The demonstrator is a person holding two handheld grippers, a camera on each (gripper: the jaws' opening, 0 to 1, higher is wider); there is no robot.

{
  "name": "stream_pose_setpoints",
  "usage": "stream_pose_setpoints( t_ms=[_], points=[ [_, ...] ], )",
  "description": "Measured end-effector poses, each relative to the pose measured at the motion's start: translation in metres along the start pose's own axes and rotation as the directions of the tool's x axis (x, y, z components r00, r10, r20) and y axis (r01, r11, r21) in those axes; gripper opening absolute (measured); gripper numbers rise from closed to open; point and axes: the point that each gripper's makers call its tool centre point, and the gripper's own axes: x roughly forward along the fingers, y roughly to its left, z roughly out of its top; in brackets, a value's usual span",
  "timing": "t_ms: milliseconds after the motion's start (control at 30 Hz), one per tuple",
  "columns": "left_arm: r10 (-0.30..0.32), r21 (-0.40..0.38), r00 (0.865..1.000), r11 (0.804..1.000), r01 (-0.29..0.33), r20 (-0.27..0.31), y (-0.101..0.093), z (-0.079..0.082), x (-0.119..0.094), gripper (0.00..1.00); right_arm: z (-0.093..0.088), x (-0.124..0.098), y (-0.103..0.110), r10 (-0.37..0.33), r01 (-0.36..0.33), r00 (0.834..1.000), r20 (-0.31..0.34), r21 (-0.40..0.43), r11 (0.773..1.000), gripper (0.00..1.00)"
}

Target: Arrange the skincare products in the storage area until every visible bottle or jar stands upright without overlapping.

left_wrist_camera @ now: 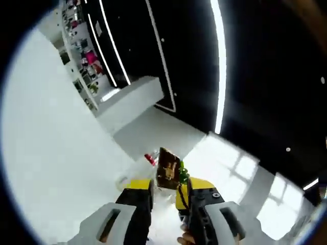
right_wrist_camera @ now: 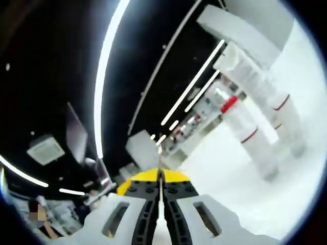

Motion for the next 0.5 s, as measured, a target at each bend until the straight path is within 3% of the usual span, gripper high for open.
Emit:
stream_pose_setpoints(
  t_ms=[100, 200, 333, 433, 500],
  points=[
    [0.038, 0.01, 0.999, 0.999, -0.038, 0.018, 0.009, 0.005, -0.001, 0.41, 0.003, -0.001, -0.028, -0.109, 0.109, 0.994, -0.007, 0.006, 0.994, 0.0],
    [0.036, -0.005, 0.999, 0.999, -0.036, 0.029, 0.011, 0.009, -0.003, 0.42, -0.006, -0.001, -0.066, -0.256, 0.256, 0.964, -0.075, -0.001, 0.967, 0.0],
    [0.034, -0.007, 0.999, 0.999, -0.034, 0.028, 0.011, 0.008, -0.003, 0.41, -0.011, 0.004, -0.089, -0.32, 0.318, 0.941, -0.114, -0.031, 0.948, 0.0],
    [0.032, -0.004, 0.999, 0.999, -0.032, 0.028, 0.01, 0.007, -0.003, 0.41, -0.014, 0.007, -0.093, -0.343, 0.336, 0.931, -0.127, -0.073, 0.939, 0.0],
    [0.028, -0.007, 0.999, 1.0, -0.028, 0.027, 0.009, 0.006, -0.003, 0.41, -0.025, 0.006, -0.098, -0.369, 0.356, 0.914, -0.169, -0.103, 0.929, 0.0]
  ],
)
